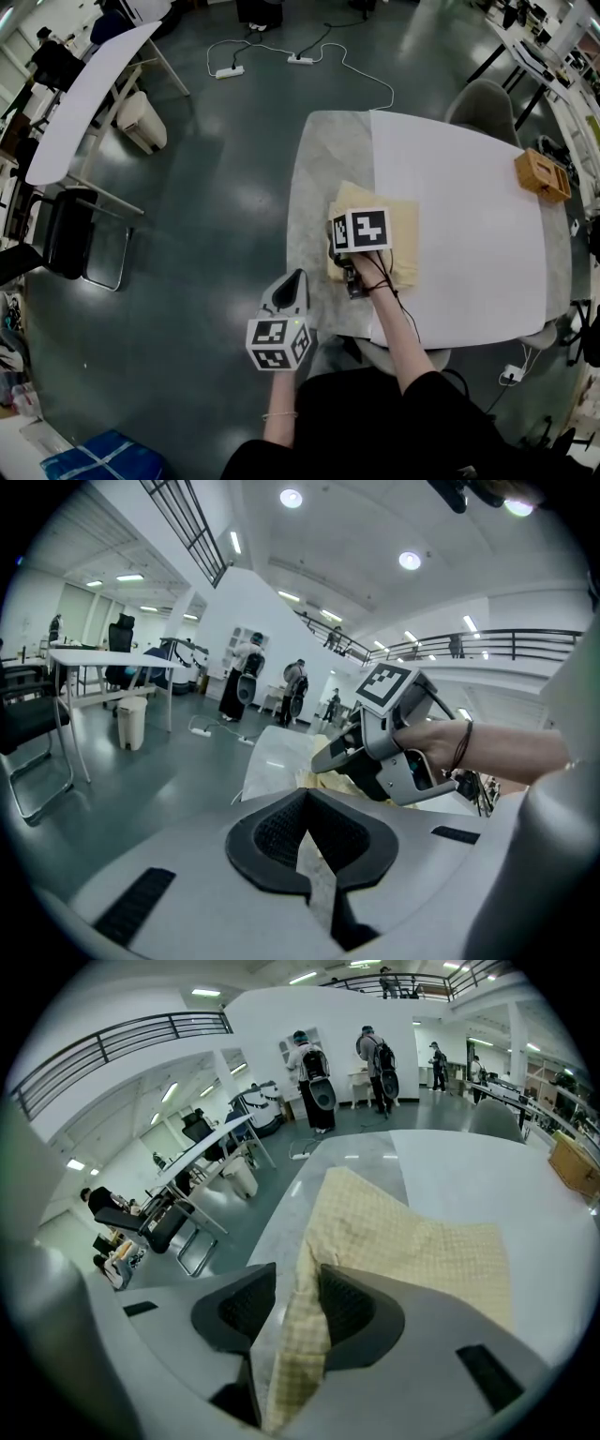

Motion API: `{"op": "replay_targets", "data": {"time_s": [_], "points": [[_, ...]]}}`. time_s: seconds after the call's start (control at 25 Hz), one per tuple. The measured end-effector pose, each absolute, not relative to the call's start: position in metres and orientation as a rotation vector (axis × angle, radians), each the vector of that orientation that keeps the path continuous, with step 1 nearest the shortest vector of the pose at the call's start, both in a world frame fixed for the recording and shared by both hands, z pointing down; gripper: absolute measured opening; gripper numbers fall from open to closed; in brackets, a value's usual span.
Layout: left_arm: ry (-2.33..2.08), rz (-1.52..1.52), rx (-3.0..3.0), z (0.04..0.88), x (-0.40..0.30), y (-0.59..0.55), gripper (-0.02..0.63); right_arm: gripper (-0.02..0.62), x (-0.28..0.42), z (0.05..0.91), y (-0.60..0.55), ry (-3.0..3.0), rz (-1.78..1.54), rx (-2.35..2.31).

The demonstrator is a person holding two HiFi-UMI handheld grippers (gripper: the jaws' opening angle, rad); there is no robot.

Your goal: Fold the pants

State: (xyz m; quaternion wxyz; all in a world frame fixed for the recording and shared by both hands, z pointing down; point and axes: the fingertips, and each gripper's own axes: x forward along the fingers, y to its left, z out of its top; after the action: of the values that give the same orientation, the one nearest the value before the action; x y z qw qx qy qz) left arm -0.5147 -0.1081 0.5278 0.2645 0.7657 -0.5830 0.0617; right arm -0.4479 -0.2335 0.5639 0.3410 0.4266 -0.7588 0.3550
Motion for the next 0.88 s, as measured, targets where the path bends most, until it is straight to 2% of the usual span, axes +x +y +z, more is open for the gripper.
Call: {"op": "replay_targets", "data": {"time_s": [0.4, 0.88], "points": [[-1.576, 0.164, 2.079, 0.524, -0.517, -0.108, 0.008, 0.209, -0.456, 0.548, -0.238, -2.058, 0.857, 1.177], [-1.582, 0.184, 2.124, 0.507, -0.508, -0.11, 0.008, 0.219, -0.436, 0.508, -0.23, -2.292, 0.918, 1.168]]}}
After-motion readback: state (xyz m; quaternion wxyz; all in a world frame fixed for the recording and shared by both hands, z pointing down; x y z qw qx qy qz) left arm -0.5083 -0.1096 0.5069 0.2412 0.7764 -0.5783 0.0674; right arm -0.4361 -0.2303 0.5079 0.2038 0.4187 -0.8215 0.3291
